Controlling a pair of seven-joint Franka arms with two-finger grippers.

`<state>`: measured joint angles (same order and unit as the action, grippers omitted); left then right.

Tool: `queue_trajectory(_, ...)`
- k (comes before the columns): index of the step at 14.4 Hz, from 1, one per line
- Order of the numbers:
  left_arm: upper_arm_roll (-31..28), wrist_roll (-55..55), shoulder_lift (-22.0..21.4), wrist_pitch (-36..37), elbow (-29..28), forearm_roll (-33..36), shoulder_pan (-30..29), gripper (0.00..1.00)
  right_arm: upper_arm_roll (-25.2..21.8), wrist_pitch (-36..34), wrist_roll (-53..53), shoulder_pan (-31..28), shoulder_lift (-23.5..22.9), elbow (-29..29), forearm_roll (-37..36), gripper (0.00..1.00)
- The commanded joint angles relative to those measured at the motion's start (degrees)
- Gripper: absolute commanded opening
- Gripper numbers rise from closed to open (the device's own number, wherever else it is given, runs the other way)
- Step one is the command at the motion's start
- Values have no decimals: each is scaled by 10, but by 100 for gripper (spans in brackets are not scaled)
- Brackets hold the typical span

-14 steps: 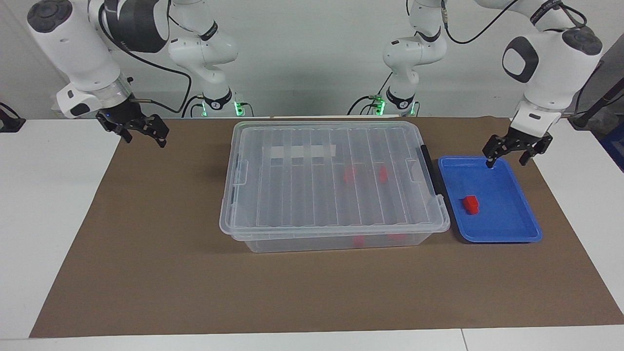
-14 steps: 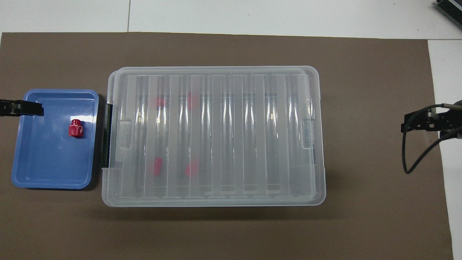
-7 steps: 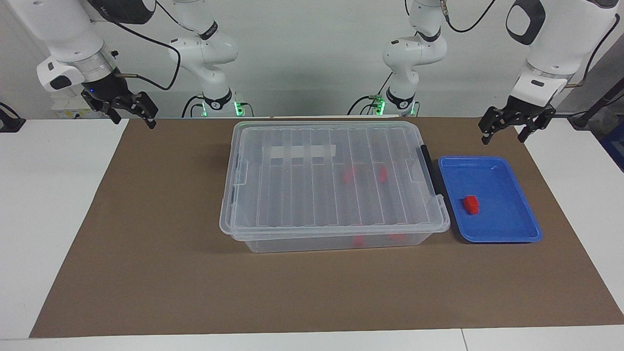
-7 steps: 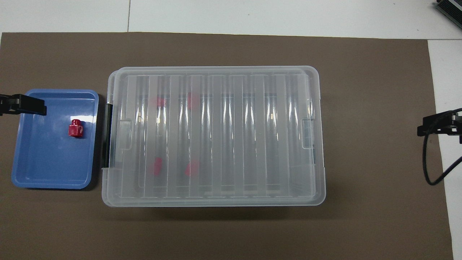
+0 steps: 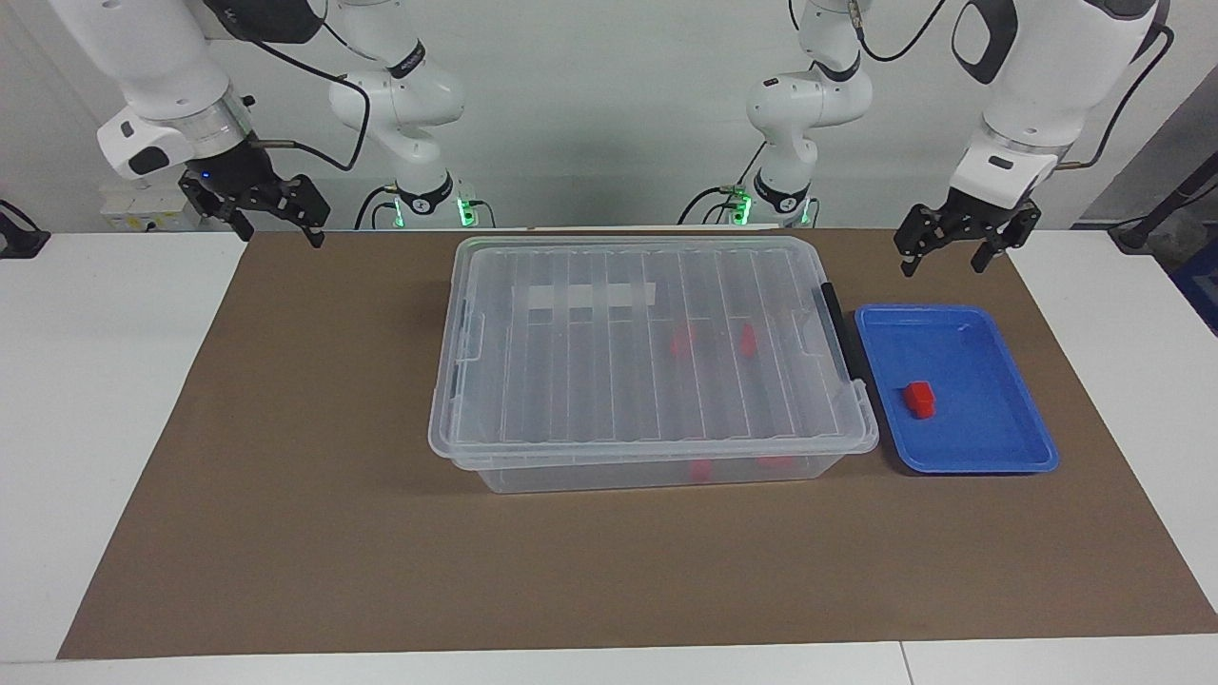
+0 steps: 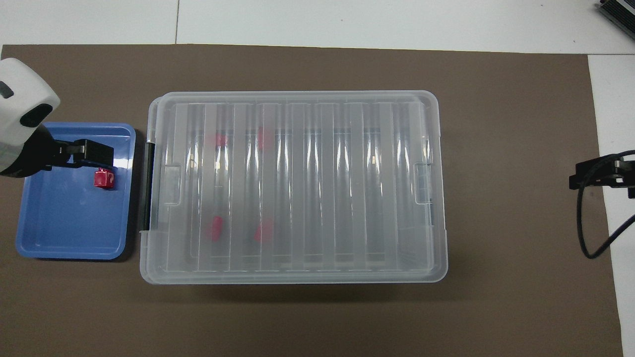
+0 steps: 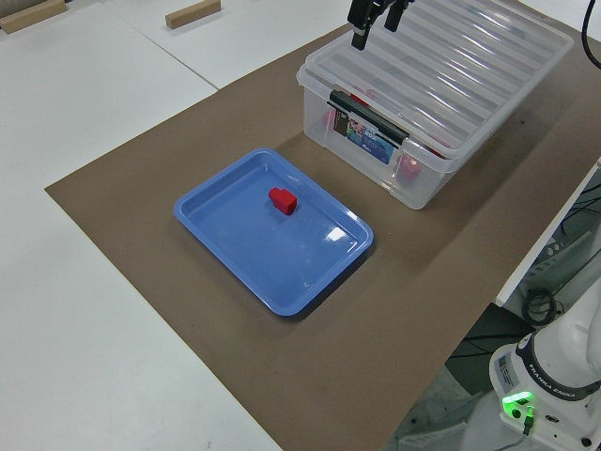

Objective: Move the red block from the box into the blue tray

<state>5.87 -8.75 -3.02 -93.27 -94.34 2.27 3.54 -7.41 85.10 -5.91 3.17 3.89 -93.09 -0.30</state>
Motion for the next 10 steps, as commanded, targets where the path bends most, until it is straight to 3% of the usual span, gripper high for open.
queue_trajectory(1, -56, -15, -16, 1, -14, -15, 47, 100, 5, -13, 10, -2, -8, 14, -3, 100)
queue_trajectory(4, -65, 74, -21, 10, -10, -20, 42, 100, 9, -13, 6, -2, -8, 17, 3, 100)
queue_trajectory(10, -62, 60, -39, 31, -11, -20, 43, 100, 13, -6, -14, 1, -4, 7, -1, 100)
